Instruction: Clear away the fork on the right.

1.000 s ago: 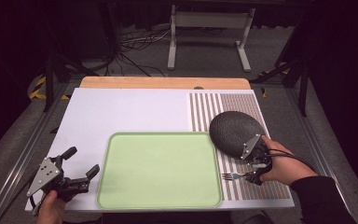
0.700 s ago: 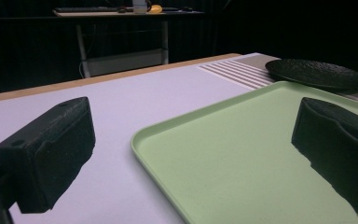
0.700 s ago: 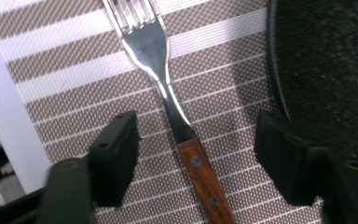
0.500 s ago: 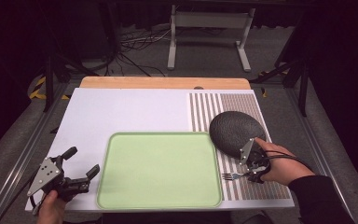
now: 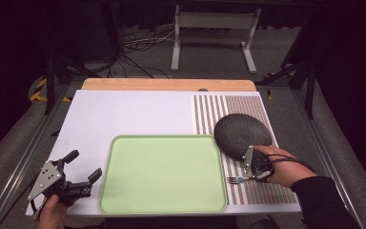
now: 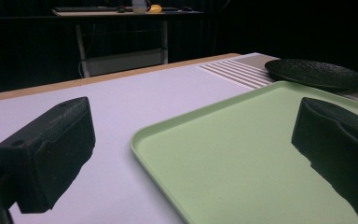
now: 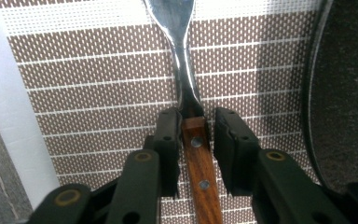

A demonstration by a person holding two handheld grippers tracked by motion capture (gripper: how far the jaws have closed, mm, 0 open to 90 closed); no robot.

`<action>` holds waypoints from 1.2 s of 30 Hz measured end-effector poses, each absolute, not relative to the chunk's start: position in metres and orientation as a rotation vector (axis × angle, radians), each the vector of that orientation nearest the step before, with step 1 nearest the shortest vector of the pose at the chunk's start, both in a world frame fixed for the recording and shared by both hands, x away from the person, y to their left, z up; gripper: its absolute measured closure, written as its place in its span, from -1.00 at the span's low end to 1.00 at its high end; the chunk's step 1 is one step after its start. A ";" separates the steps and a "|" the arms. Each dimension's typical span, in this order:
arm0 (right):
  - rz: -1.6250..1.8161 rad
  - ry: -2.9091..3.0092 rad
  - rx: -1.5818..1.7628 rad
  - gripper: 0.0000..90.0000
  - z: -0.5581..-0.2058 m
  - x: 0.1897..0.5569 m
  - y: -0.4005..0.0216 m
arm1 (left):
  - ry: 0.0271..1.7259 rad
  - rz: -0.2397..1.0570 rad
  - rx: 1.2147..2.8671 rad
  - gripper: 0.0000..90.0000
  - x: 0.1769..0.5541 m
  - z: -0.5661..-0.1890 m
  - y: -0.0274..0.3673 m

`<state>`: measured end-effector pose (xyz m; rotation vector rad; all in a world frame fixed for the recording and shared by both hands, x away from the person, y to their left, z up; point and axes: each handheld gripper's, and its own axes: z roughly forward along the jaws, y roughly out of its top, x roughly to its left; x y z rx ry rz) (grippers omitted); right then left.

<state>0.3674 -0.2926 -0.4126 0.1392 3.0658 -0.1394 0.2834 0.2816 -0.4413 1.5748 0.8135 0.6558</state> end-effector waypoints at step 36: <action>-0.047 2.969 0.066 0.73 -0.365 0.363 -0.278 | 0.815 0.656 1.570 -1.00 0.283 -0.441 0.282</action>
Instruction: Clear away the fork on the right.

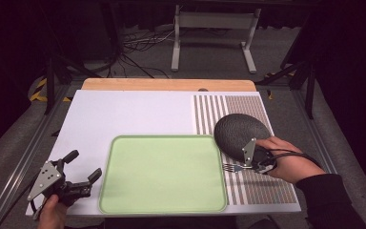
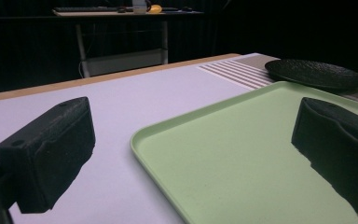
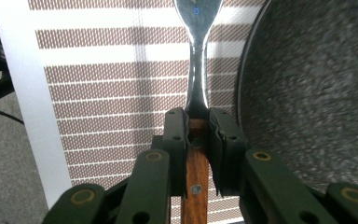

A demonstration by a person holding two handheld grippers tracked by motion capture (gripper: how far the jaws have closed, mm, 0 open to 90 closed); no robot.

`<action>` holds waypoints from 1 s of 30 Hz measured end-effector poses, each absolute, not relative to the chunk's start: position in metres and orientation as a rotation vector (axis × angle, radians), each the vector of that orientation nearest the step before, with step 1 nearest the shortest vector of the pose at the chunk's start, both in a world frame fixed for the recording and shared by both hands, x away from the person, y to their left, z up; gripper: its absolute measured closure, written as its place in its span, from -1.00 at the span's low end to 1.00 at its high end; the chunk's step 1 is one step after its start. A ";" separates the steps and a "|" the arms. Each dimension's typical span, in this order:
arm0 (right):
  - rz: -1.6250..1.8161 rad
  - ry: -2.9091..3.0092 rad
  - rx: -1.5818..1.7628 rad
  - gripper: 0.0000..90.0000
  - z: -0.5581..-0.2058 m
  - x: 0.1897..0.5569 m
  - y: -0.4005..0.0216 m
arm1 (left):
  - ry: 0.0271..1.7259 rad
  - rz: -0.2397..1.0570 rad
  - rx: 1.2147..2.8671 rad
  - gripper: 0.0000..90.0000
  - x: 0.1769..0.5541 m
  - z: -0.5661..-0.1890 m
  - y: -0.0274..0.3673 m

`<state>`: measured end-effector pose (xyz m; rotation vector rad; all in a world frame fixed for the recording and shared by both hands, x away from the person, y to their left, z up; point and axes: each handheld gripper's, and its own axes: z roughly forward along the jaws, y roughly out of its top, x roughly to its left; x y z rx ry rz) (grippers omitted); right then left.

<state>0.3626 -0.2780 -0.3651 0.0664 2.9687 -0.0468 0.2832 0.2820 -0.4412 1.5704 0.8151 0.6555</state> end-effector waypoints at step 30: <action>0.041 2.927 -0.073 0.73 -0.337 0.374 -0.202 | 0.814 0.650 1.570 -1.00 0.284 -0.441 0.283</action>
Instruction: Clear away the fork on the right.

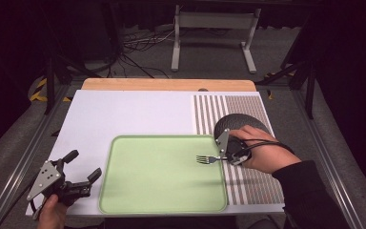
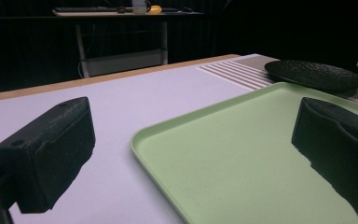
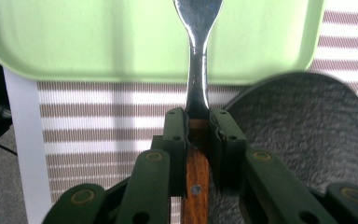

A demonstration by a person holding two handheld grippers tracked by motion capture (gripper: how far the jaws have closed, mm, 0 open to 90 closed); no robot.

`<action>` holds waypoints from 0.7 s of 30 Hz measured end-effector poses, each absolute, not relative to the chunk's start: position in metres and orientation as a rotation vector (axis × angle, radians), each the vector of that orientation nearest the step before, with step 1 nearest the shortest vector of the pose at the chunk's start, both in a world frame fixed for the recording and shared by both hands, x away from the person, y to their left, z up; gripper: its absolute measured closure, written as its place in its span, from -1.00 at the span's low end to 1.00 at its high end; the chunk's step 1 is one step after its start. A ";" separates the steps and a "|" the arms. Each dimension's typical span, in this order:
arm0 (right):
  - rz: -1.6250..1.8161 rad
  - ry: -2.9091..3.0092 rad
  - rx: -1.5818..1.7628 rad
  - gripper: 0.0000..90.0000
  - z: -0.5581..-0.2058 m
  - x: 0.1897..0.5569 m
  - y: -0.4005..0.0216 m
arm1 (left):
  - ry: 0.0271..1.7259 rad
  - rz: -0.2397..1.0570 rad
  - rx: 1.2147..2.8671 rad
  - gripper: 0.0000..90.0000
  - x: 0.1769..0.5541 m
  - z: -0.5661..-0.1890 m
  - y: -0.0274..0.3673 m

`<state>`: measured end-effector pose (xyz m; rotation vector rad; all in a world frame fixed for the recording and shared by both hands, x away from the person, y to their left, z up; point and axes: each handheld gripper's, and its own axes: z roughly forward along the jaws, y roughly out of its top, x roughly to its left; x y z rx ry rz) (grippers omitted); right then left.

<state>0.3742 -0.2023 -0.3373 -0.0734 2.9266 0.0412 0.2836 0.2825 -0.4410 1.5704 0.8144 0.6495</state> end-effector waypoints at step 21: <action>0.191 2.981 0.215 0.73 -0.339 0.379 -0.162 | 0.809 0.649 1.568 -1.00 0.283 -0.441 0.283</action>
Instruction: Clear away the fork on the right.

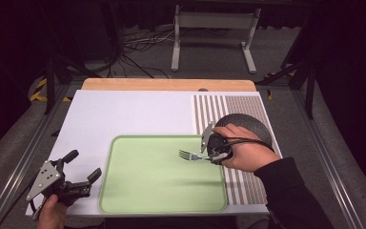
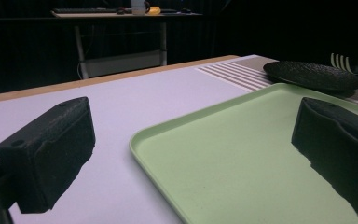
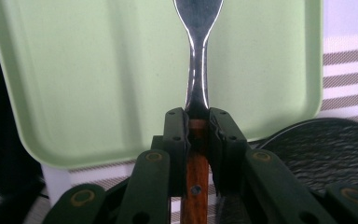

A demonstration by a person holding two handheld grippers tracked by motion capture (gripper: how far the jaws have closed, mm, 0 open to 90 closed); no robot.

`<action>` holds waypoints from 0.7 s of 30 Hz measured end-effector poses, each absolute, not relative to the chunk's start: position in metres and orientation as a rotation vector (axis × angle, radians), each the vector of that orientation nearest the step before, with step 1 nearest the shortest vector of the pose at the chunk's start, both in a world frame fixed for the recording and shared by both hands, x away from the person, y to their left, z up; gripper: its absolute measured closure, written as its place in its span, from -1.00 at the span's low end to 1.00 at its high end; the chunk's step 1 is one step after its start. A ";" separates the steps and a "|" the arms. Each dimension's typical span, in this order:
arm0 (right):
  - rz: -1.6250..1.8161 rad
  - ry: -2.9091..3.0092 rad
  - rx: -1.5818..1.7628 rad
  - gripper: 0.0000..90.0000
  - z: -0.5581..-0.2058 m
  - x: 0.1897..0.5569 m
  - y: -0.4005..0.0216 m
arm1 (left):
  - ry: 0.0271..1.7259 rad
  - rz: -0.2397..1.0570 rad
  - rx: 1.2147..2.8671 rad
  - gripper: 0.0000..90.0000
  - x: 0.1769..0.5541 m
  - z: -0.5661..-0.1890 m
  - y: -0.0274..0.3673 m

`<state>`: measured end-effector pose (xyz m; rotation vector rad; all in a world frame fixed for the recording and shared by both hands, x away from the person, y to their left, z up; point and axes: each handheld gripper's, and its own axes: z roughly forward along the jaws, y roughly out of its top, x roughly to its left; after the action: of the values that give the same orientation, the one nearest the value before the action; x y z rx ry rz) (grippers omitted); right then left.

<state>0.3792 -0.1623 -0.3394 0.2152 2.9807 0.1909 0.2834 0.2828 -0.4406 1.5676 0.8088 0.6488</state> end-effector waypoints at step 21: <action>0.337 2.937 0.907 0.73 -0.352 0.375 -0.150 | 0.807 0.650 1.569 -1.00 0.283 -0.440 0.283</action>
<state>0.3754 -0.1499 -0.3517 0.9072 2.9374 0.3375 0.2833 0.2829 -0.4404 1.5693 0.8073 0.6503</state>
